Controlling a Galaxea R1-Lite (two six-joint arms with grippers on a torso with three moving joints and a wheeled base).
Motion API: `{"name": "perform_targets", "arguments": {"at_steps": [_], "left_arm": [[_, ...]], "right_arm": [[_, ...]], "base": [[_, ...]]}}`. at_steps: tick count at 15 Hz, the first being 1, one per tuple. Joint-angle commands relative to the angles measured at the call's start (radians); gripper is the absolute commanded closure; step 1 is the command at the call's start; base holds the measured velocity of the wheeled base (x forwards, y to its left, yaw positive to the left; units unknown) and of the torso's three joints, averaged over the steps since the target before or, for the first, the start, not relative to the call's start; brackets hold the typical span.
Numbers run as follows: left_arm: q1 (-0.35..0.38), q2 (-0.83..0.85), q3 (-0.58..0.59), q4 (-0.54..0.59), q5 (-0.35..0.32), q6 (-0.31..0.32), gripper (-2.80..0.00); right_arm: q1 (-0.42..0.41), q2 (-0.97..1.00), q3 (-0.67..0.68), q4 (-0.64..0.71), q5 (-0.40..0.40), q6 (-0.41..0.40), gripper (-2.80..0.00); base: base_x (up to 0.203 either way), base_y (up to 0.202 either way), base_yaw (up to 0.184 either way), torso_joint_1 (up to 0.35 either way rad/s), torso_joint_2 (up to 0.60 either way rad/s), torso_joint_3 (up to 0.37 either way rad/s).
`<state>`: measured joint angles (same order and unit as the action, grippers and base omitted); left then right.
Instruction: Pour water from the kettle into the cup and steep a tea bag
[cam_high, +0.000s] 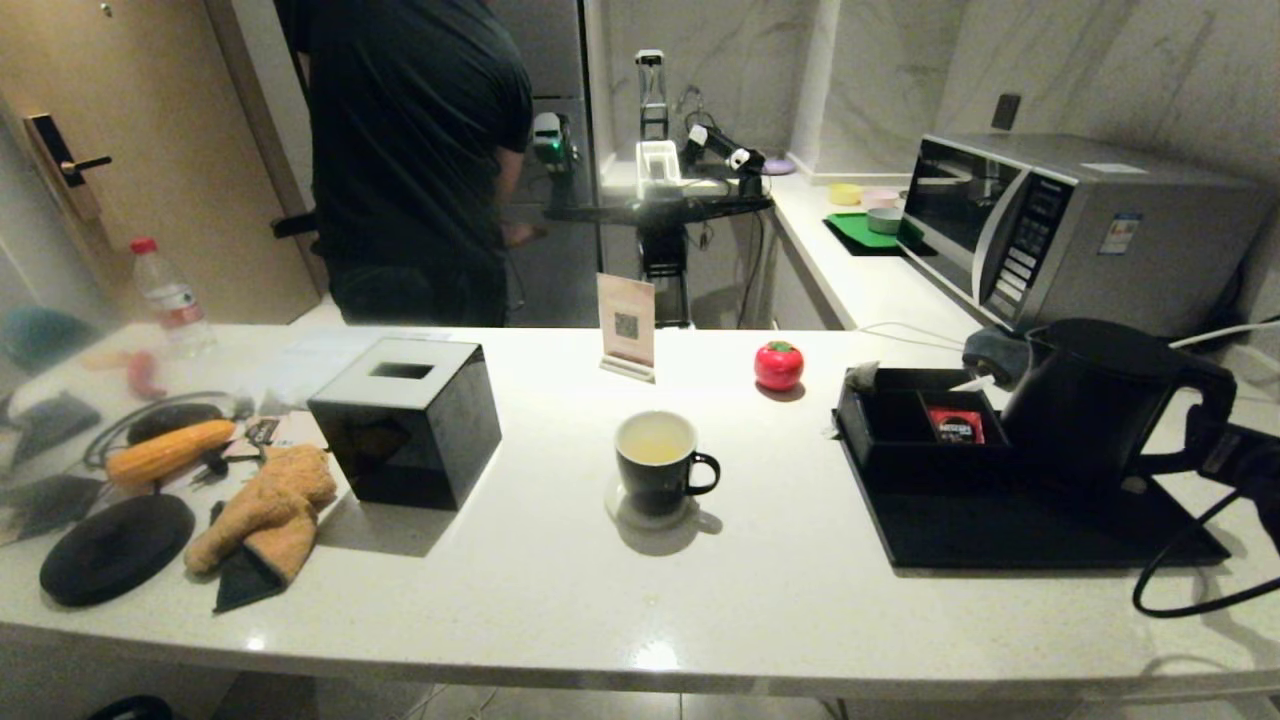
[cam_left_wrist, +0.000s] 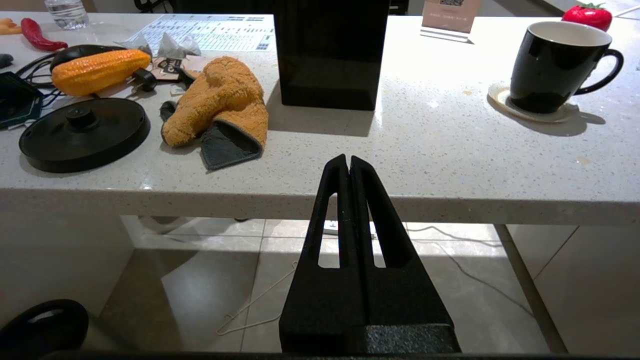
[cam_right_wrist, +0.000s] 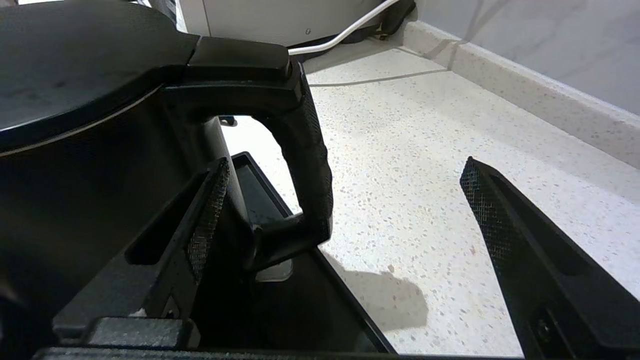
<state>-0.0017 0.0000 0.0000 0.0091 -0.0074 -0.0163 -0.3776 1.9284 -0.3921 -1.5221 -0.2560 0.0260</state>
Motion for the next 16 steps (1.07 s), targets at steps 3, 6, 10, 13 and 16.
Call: {"name": "perform_targets", "arguments": {"at_steps": [3,6,10,13,16], "left_arm": [[0.000,0.000,0.000,0.000,0.000,-0.001,0.00],[0.000,0.000,0.000,0.000,0.000,-0.001,0.00],[0.000,0.000,0.000,0.000,0.000,-0.001,0.00],[0.000,0.000,0.000,0.000,0.000,-0.001,0.00],[0.000,0.000,-0.001,0.000,0.000,-0.001,0.00]], "right_arm": [[0.000,-0.049,0.084,-0.031,0.002,0.002,-2.80],[-0.001,-0.093,0.144,-0.009,0.022,-0.004,-2.80],[0.000,-0.147,0.212,-0.012,0.038,-0.023,0.00],[-0.001,-0.175,0.240,-0.005,0.070,-0.018,0.00],[-0.001,-0.215,0.286,0.016,0.104,-0.021,0.00]], "base": [[0.000,0.000,0.000,0.000,0.00,0.000],[0.000,0.000,0.000,0.000,0.00,0.000],[0.000,0.000,0.000,0.000,0.00,0.000],[0.000,0.000,0.000,0.000,0.00,0.000],[0.000,0.000,0.000,0.000,0.00,0.000]]}}
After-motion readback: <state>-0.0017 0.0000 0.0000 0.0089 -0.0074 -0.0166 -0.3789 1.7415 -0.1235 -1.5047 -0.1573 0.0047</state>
